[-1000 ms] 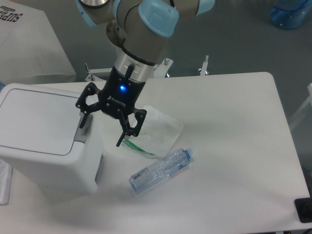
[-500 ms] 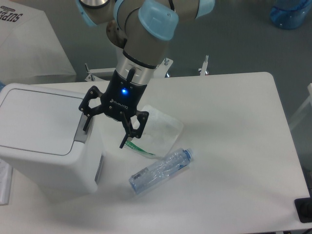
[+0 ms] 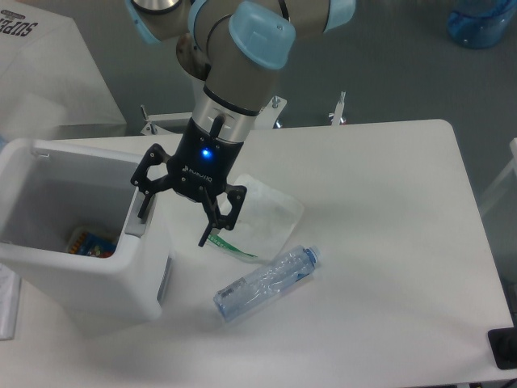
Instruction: Open the trash can
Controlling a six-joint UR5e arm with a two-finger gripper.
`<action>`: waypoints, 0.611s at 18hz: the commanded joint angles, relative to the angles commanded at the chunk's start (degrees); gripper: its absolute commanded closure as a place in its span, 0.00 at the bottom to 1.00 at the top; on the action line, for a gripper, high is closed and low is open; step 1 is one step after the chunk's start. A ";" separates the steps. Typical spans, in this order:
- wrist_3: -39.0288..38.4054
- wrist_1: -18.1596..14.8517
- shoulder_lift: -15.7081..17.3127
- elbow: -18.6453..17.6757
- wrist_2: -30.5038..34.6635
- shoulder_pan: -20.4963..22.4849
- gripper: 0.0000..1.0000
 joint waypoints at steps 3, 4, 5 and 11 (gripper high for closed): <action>0.00 -0.17 0.09 0.61 0.00 0.09 0.00; 0.00 -0.18 0.09 1.05 0.00 0.09 0.00; 0.00 -0.18 0.09 1.75 0.00 0.09 0.00; 0.35 -0.26 -2.28 6.06 0.00 5.17 0.00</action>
